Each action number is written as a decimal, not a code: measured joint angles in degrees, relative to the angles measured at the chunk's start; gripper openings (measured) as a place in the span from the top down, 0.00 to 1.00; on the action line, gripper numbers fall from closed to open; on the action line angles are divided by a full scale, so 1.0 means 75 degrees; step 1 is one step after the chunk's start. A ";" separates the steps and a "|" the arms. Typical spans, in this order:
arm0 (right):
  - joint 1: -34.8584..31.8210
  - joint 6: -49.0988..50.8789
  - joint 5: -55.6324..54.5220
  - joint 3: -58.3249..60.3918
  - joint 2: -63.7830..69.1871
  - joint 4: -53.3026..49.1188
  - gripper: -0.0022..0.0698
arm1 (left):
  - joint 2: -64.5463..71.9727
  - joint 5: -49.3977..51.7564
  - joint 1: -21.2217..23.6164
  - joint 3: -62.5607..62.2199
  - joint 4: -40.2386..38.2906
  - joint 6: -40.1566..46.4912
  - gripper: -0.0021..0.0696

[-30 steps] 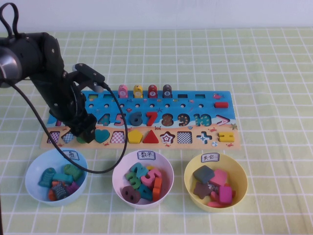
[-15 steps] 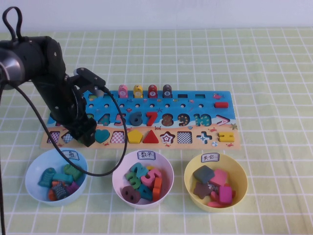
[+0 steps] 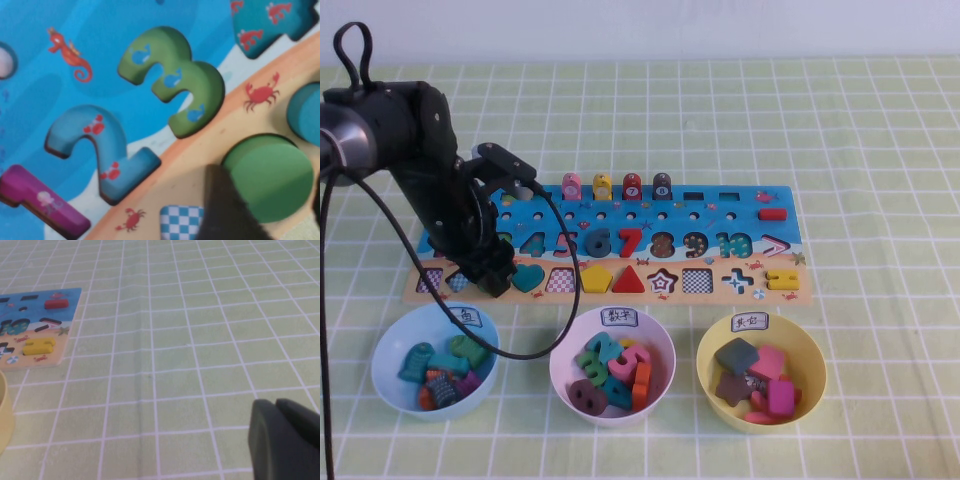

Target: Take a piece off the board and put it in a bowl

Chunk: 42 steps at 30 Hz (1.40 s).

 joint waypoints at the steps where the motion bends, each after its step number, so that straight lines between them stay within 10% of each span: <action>1: 0.0000 0.0000 0.0000 0.0000 0.0000 0.0000 0.99 | 0.0000 -0.0029 0.0007 0.0000 0.0000 0.0000 0.53; 31: 0.0000 0.0000 0.0000 0.0000 0.0000 0.0000 0.99 | -0.1524 0.1275 -0.0106 -0.1050 -0.0355 -0.0714 0.58; 42: 0.0000 0.0000 0.0000 0.0000 0.0000 0.0000 0.99 | -0.1586 0.1303 -0.3216 -0.1096 -0.0313 -0.0973 0.58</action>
